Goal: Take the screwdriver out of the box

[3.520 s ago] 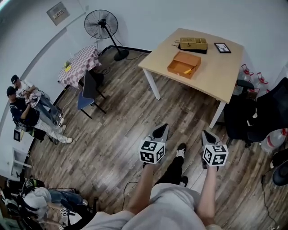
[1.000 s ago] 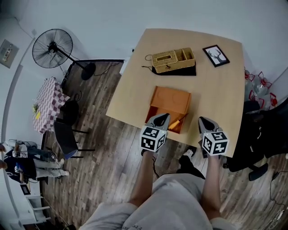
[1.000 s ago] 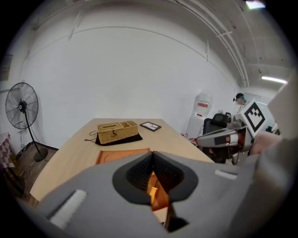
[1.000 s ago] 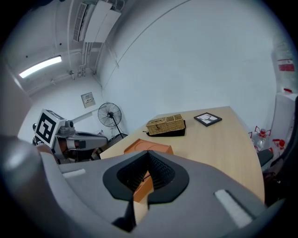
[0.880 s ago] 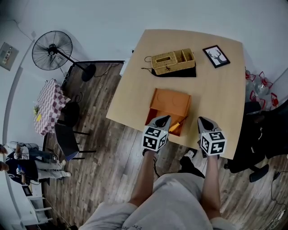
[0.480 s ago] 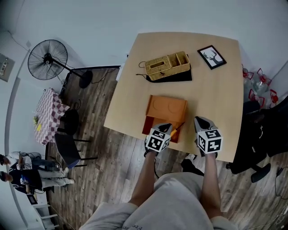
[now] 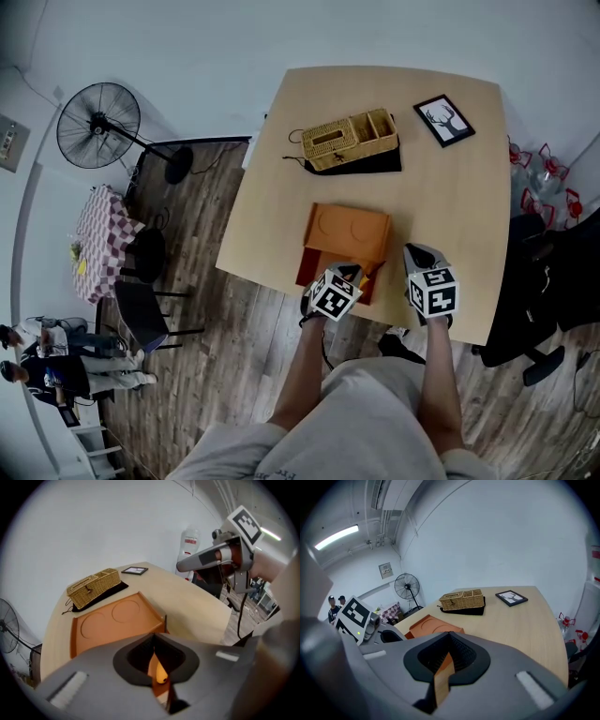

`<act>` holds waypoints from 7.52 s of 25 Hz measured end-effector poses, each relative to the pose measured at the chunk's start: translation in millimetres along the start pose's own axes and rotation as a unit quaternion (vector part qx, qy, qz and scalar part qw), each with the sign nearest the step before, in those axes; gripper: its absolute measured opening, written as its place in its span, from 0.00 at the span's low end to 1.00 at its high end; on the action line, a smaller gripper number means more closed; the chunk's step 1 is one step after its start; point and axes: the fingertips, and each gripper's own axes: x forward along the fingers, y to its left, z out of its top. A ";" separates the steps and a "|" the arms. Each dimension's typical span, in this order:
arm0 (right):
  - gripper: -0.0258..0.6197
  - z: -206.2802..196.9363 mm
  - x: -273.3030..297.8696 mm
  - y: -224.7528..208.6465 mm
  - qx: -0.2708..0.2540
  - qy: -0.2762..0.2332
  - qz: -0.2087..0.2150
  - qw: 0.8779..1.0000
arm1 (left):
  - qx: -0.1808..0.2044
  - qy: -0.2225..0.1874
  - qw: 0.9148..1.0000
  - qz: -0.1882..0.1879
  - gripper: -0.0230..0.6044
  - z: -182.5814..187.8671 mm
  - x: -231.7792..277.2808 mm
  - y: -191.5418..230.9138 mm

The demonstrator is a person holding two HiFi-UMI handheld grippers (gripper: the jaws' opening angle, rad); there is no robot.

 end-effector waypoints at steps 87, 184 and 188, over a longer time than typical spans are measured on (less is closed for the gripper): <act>0.04 -23.2 2.9 -46.4 0.048 0.025 -0.006 0.999 | 0.018 0.109 0.991 -0.079 0.29 -46.8 58.0 -29.9; 0.04 -140.3 -160.1 128.4 0.002 -0.056 0.018 0.998 | -0.177 -0.273 0.942 0.077 0.24 -90.3 -177.3 -98.6; 0.04 -138.5 -165.0 131.7 -0.001 -0.059 0.025 0.998 | -0.181 -0.281 0.939 0.077 0.24 -88.3 -183.6 -99.5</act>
